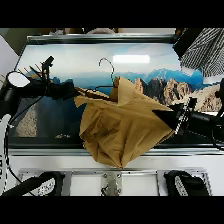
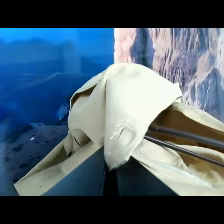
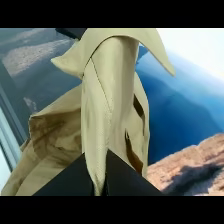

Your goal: Fold the clothes and pants, and hang the long-sleeved shirts on hangers.

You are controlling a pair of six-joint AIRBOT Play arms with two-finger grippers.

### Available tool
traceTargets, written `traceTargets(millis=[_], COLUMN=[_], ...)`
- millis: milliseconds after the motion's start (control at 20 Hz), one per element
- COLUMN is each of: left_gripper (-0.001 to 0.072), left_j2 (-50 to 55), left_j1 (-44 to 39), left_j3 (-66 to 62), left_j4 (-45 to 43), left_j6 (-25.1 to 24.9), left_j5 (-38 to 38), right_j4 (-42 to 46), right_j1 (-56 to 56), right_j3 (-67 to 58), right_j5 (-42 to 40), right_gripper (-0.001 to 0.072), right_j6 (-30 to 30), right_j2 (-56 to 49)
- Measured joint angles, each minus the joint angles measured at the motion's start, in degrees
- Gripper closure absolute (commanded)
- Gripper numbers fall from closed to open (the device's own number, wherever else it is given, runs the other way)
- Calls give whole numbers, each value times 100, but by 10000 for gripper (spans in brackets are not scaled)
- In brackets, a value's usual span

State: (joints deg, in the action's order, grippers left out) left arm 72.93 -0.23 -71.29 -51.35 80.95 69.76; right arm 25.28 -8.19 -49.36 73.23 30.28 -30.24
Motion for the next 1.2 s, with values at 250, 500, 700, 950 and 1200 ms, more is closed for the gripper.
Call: traceTargets(millis=[250, 500, 700, 950, 1200], left_gripper=[691, 691, 690, 691, 690], left_j2=[315, 385, 400, 459, 1012], left_j1=[-221, 7, 216, 289, 212], left_j3=[-190, -533, -1145, -2247, -3687], left_j4=[-127, -114, -140, -170, -166], left_j6=[-4, 4, 7, -31, -44], left_j5=[267, 264, 514, 850, 1593], right_j4=[-671, -761, -286, 81, -118], right_j1=[0, 0, 0, 0, 2], right_j3=[-17, -22, -26, -31, -31], right_j5=[-155, 2, 205, 649, 1257], right_gripper=[705, 704, 705, 704, 705], right_j6=[-136, -111, 85, 256, 376], right_j2=[85, 103, 120, 116, 94])
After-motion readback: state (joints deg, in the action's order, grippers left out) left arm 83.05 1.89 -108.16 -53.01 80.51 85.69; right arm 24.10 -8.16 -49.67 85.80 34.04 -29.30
